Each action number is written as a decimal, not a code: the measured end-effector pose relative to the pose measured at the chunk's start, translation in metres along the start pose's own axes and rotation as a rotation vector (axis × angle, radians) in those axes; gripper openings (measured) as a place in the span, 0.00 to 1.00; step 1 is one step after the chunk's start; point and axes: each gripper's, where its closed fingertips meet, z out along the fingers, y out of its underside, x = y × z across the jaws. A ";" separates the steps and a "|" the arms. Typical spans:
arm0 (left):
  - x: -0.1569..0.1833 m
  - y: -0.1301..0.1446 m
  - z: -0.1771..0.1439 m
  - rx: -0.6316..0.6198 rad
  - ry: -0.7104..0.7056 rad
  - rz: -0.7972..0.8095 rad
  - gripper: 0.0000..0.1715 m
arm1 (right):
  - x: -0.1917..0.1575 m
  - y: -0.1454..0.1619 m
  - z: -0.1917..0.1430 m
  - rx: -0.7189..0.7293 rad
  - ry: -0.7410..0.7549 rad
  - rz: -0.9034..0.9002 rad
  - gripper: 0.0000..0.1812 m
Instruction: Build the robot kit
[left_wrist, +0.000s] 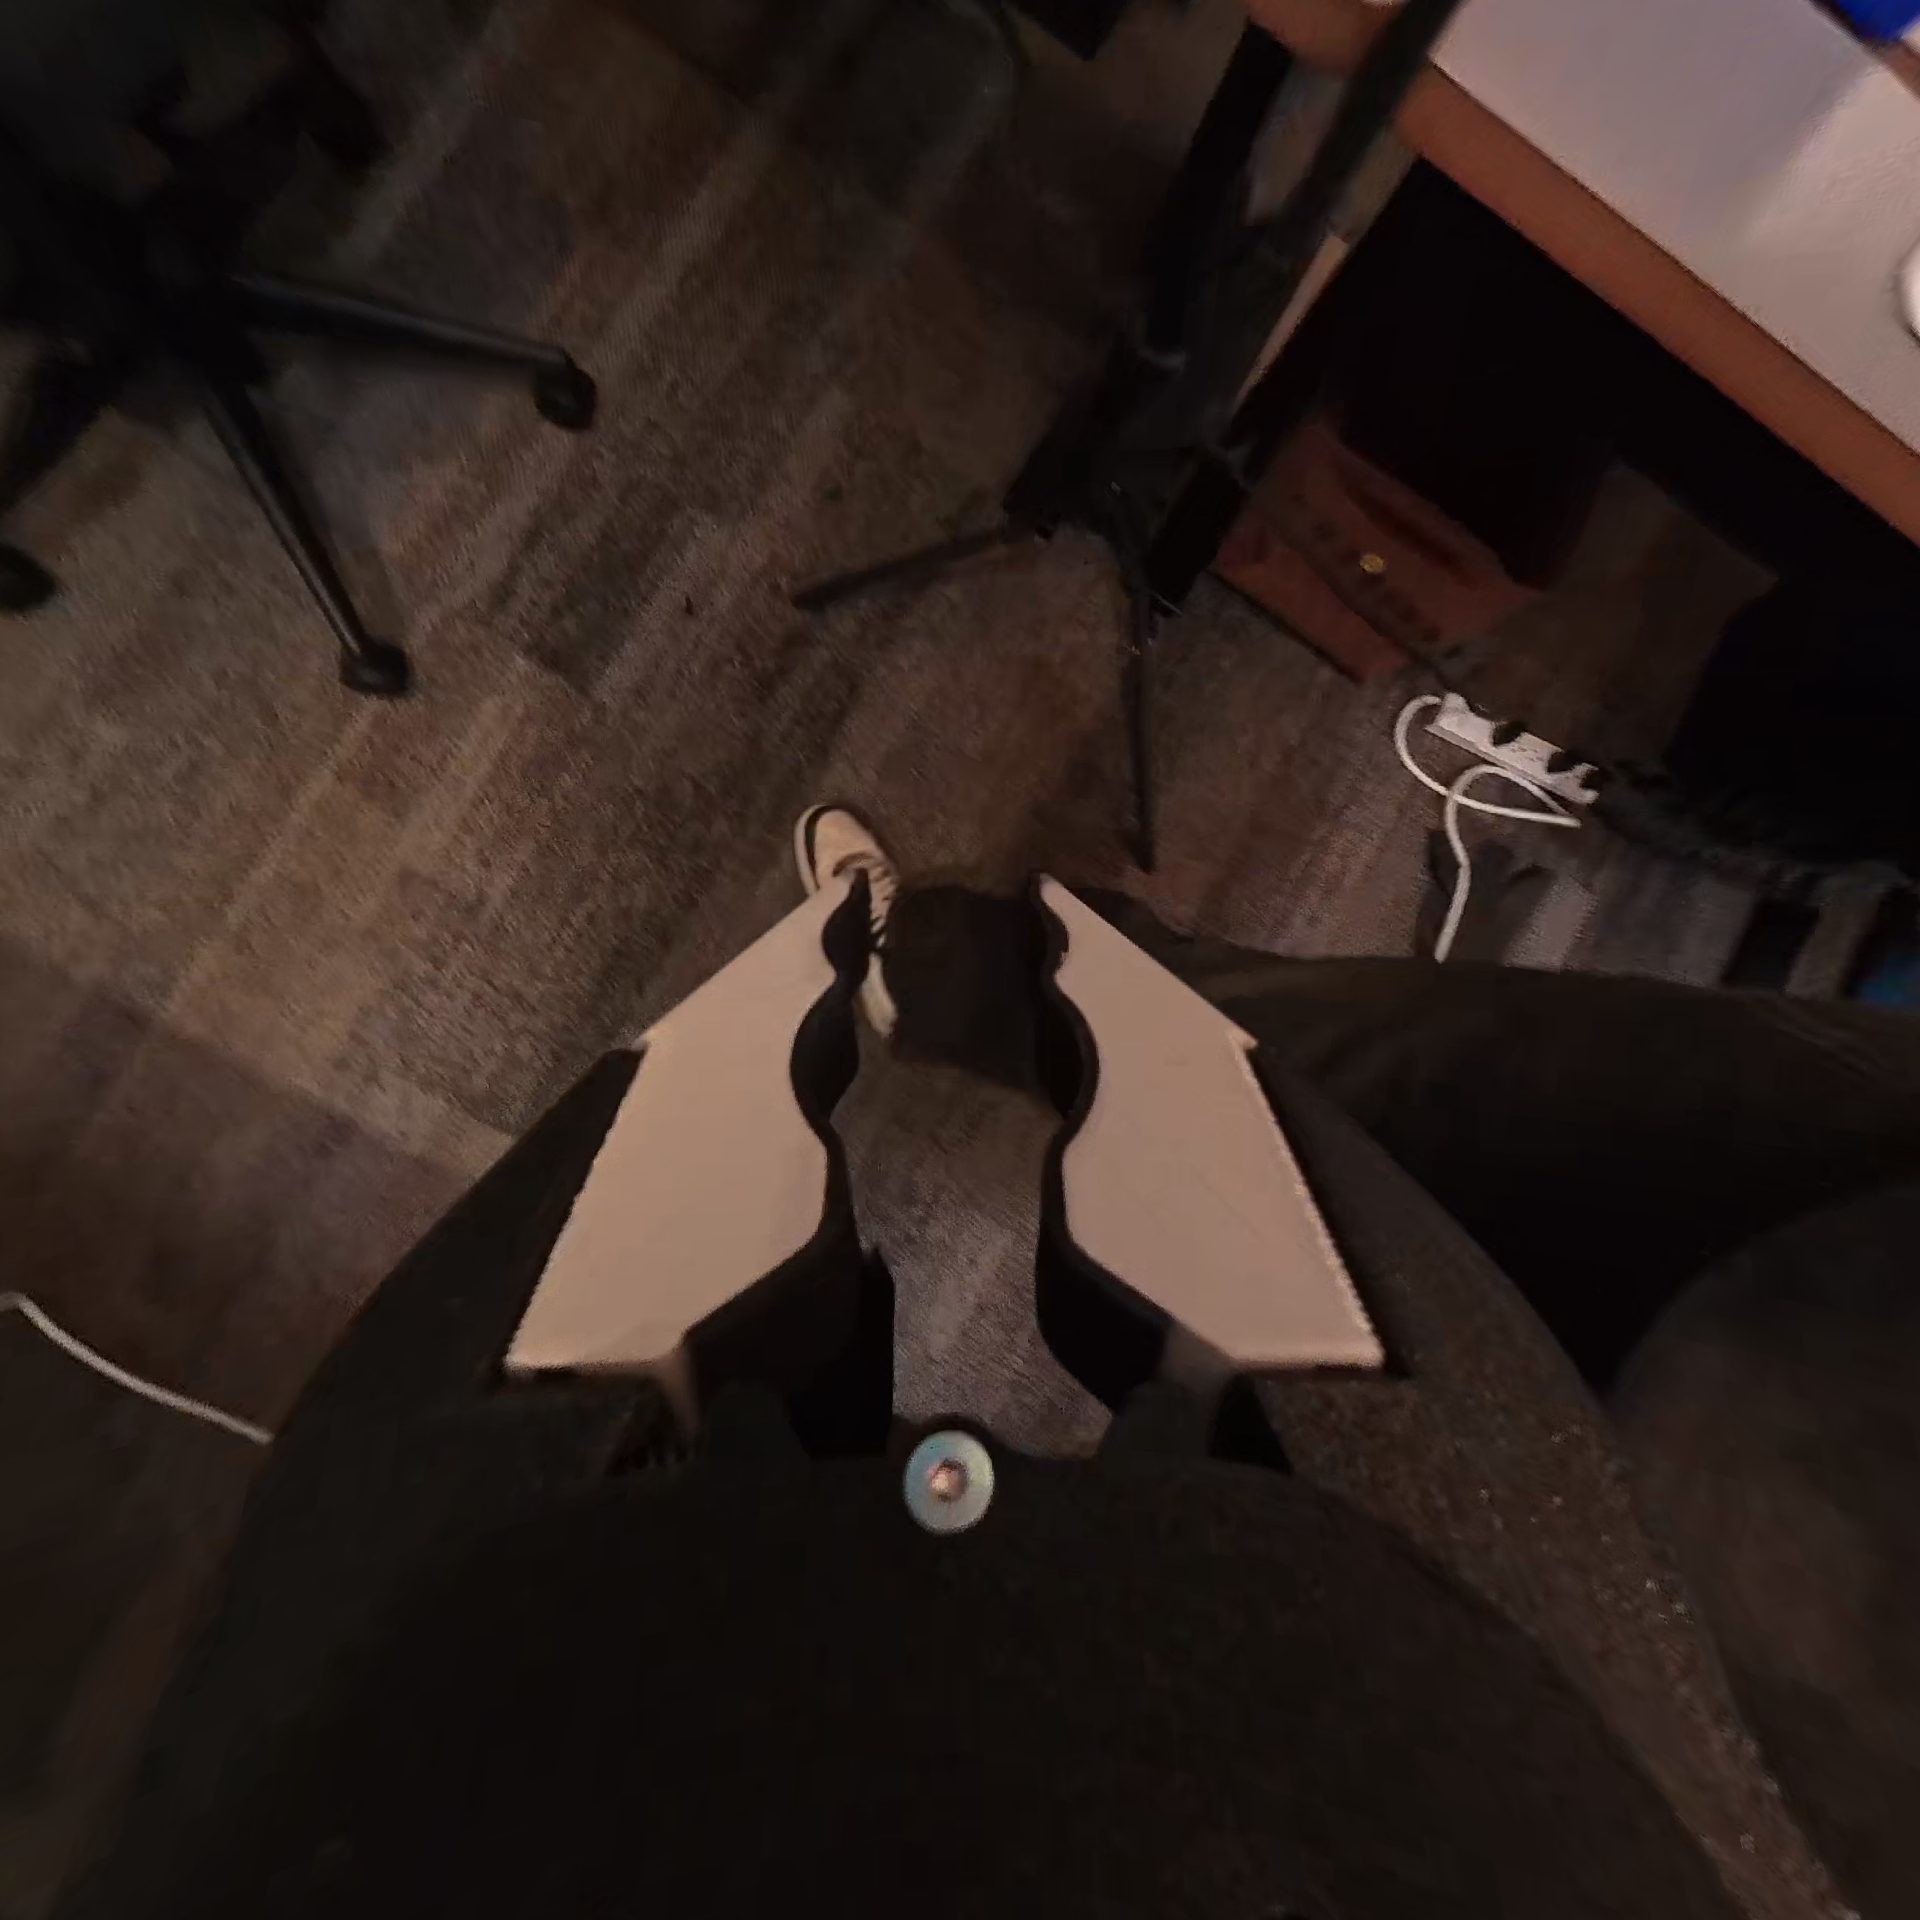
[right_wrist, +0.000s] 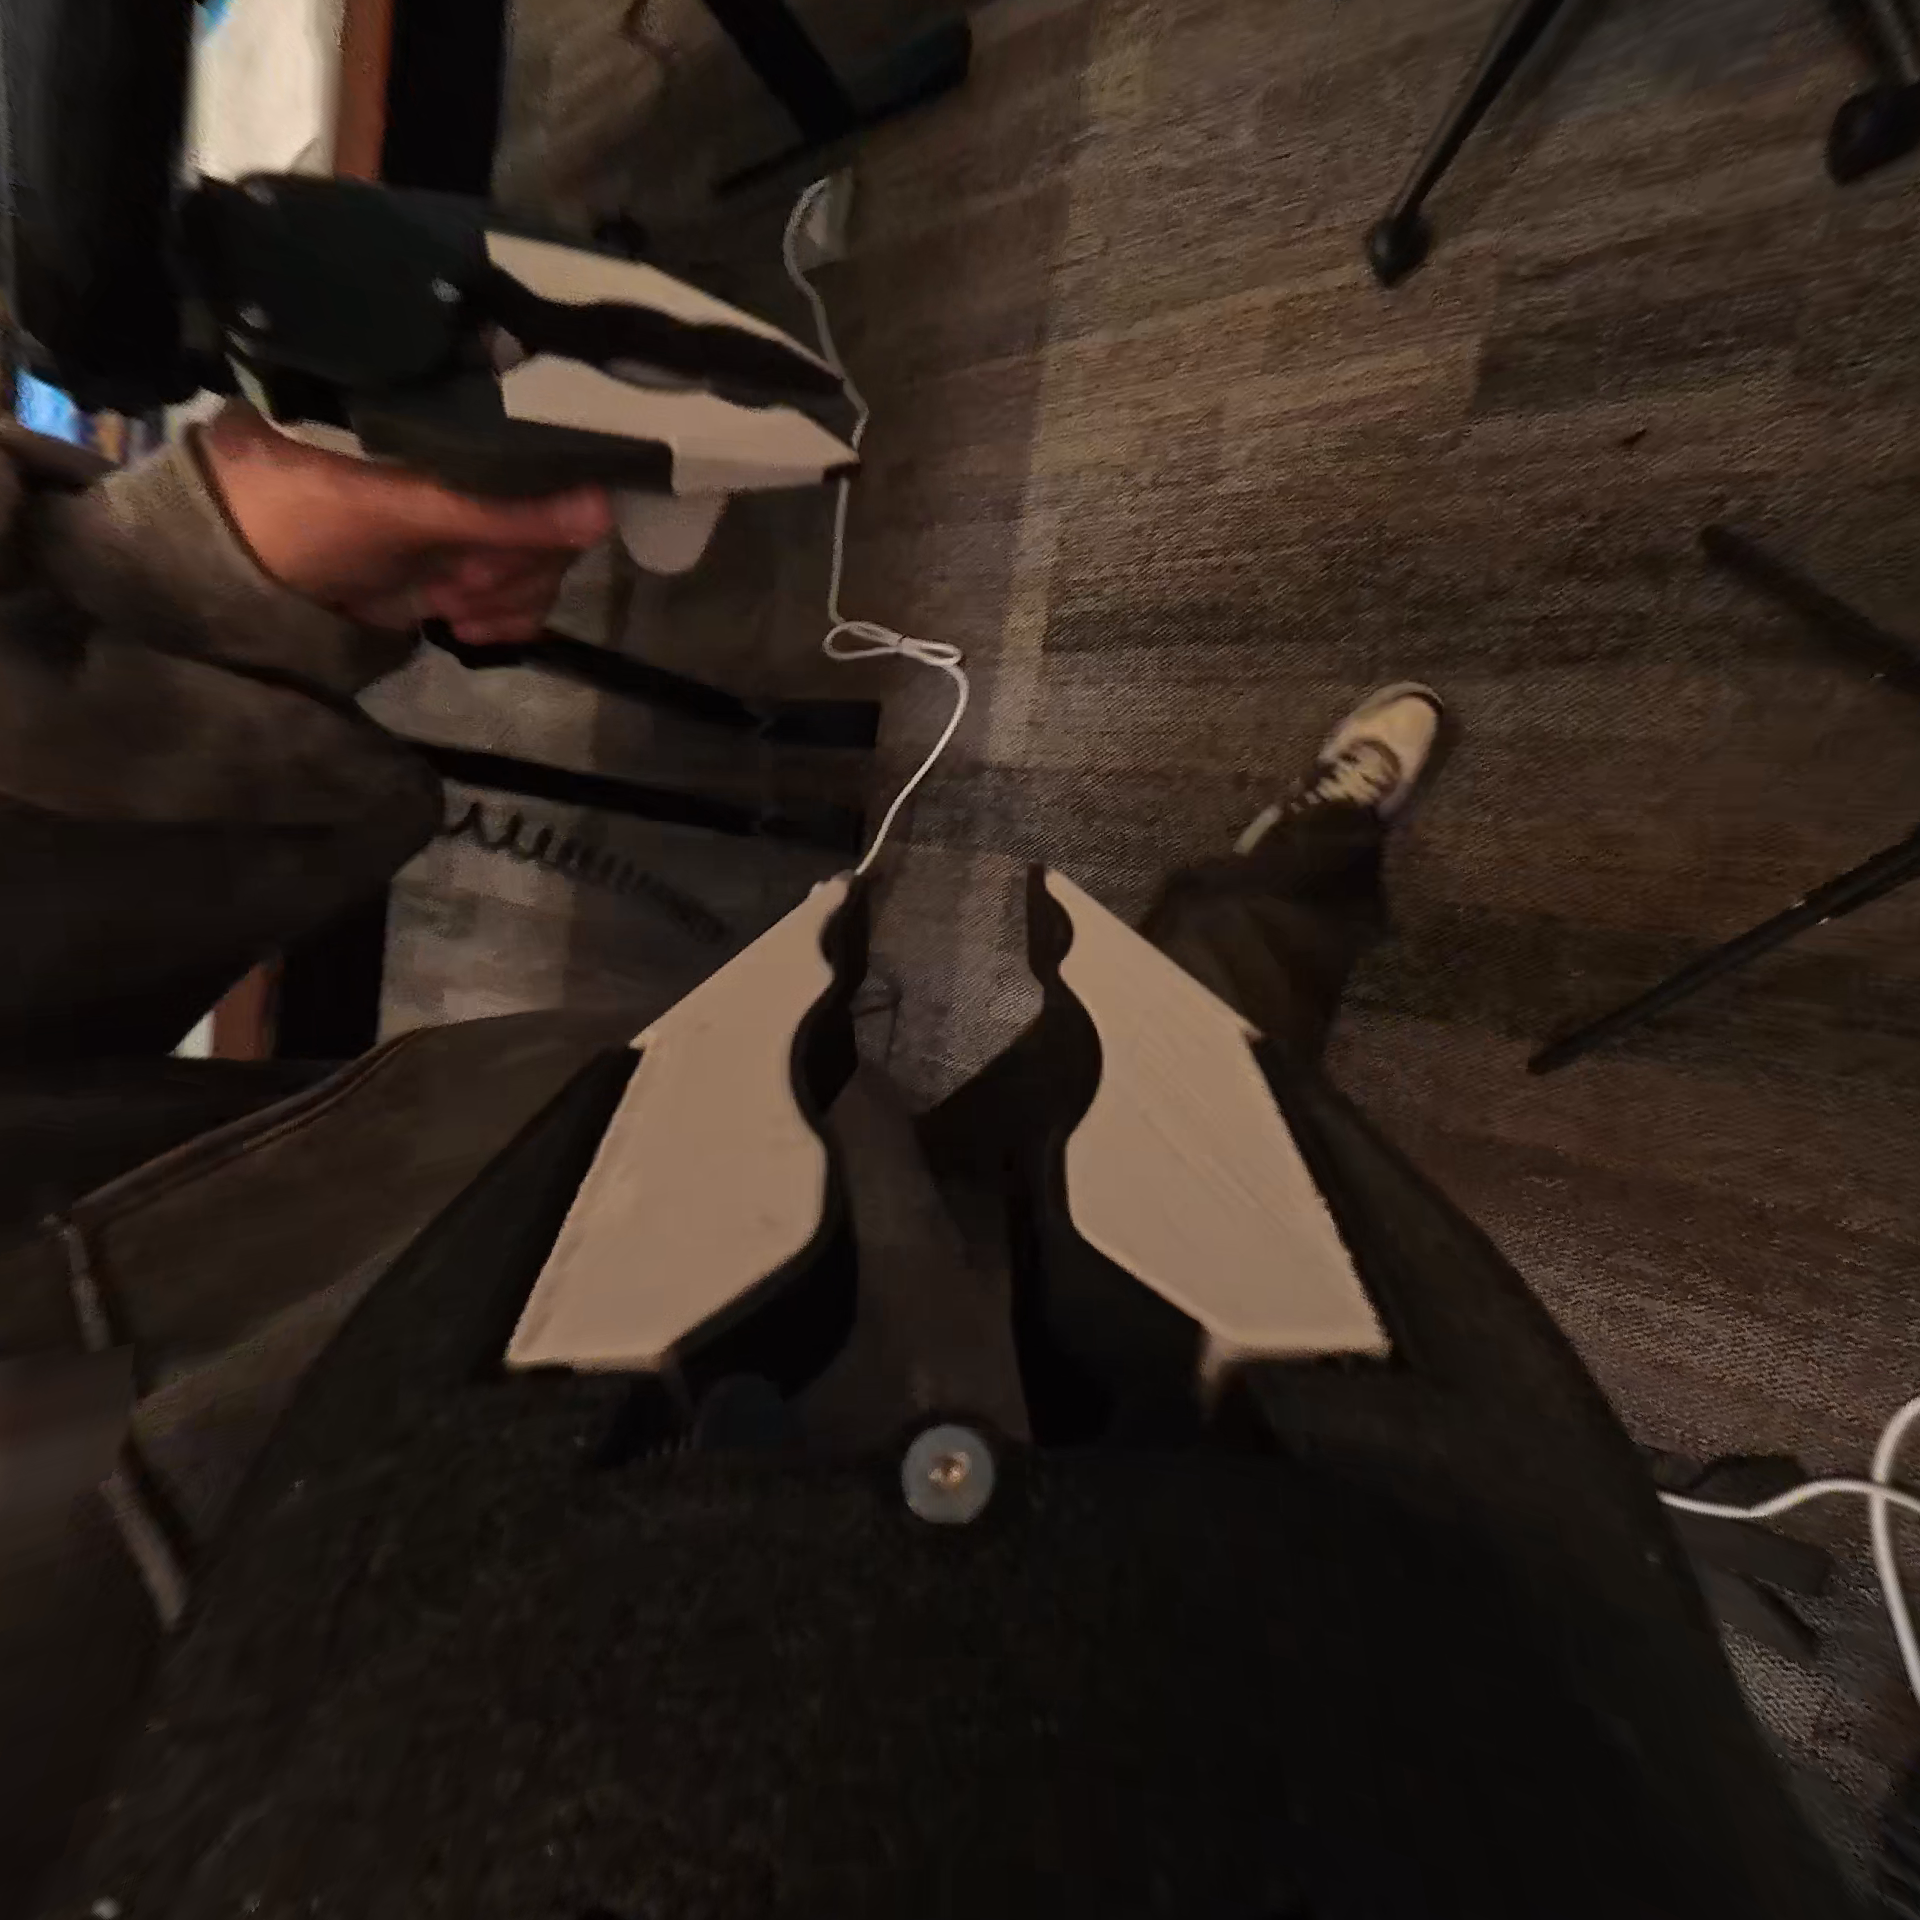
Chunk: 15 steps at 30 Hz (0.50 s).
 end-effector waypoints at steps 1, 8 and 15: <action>-0.020 -0.016 0.022 0.000 0.002 0.009 0.17 | 0.021 -0.020 0.021 -0.009 0.012 0.022 0.16; -0.192 -0.058 0.254 -0.141 -0.071 -0.005 0.24 | 0.167 -0.120 0.159 -0.052 0.119 0.192 0.16; -0.266 -0.005 0.525 -0.332 0.040 -0.142 0.22 | 0.285 -0.132 0.364 -0.002 0.110 0.606 0.15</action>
